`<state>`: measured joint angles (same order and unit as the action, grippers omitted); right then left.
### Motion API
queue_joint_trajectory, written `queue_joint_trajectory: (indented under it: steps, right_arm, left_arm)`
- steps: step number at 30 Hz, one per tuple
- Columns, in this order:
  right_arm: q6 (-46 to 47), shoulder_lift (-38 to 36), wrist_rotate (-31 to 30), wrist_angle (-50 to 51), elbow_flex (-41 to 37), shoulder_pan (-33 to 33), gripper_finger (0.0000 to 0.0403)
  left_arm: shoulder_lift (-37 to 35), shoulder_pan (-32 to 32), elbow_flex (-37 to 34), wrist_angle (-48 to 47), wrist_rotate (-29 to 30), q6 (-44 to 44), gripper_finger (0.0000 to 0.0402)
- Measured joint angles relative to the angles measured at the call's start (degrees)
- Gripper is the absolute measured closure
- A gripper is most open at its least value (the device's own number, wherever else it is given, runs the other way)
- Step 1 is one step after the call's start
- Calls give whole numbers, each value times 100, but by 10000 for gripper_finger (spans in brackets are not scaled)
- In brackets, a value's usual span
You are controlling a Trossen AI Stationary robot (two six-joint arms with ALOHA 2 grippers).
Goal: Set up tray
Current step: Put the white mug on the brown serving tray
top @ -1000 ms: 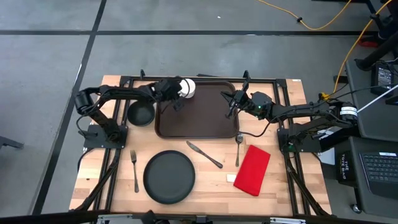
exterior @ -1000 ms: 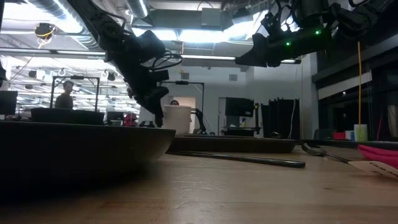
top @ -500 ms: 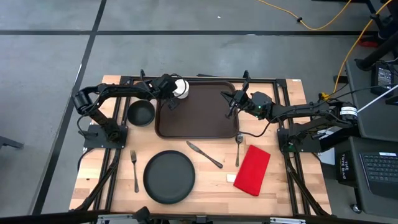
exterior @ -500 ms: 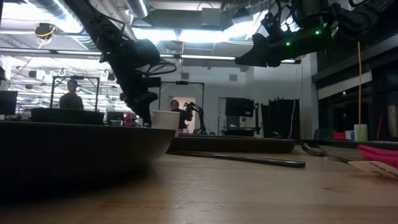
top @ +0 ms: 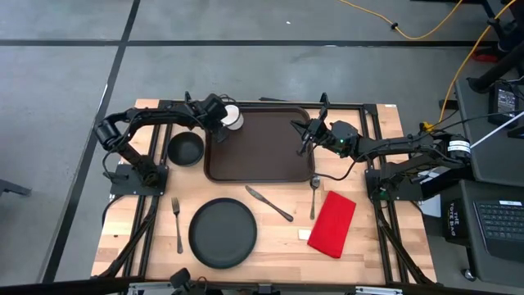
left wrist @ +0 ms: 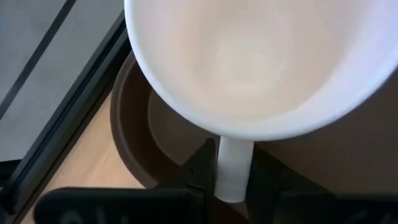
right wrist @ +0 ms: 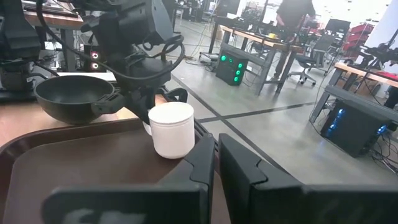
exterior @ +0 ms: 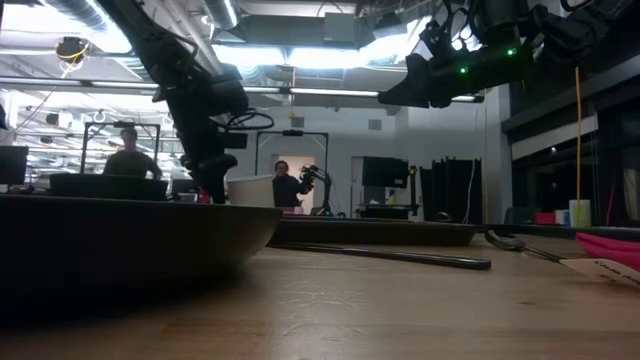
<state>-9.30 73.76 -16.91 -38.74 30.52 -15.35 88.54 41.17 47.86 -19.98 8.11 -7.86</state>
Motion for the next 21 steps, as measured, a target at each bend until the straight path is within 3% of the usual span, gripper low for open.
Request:
queue_joint_trajectory:
  steps: [12, 21]
  right_arm:
    - [0, 2, 0, 0, 0, -1, 374]
    - [18, 0, 0, 0, 0, -1, 374]
  left_arm:
    - [-660, 26, -2, -84, -25, -443, 349]
    - [-518, 26, 0, -176, -27, -445, 351]
